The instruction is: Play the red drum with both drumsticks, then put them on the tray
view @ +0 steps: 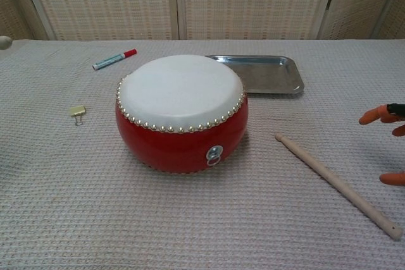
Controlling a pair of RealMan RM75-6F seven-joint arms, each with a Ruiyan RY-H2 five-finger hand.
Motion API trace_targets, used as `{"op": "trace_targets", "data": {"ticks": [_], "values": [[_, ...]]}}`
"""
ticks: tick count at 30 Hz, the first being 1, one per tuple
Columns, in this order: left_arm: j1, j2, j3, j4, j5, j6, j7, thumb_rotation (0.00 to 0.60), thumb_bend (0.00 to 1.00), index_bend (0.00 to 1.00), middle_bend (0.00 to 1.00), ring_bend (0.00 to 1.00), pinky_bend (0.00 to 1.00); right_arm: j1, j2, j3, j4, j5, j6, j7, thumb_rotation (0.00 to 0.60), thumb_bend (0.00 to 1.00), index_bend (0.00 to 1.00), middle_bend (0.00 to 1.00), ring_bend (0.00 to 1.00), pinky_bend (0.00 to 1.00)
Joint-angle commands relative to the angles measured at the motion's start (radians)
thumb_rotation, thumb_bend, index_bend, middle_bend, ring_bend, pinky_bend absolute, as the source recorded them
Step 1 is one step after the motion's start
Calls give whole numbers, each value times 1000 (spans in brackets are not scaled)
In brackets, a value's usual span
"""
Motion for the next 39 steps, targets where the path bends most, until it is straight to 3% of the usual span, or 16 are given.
{"op": "trace_targets", "data": {"ticks": [1,14,19,30,39], "values": [[3,6,8,-1,0,-5,-2,600,416,1000,1000,1000,1000,40,-100,11,74,28,-21,-72,600,61,257,102,9,191],[4,18,28,14,5,-19,-31,600,416,1000,1000,1000,1000,86,-238,16,210,48,-18,-205,600,62,277,100,9,191],[2,21,34,13,10,-21,-39,600,416,1000,1000,1000,1000,107,-236,18,237,50,-38,-238,600,115,352,96,9,191],[-1,30,42,8,12,-30,-54,600,416,1000,1000,1000,1000,142,-220,-13,245,35,-76,-328,600,154,394,64,0,155],[0,34,45,7,12,-31,-63,600,414,1000,1000,1000,1000,124,-223,-30,282,-46,-34,-199,600,389,508,71,0,149]]}}
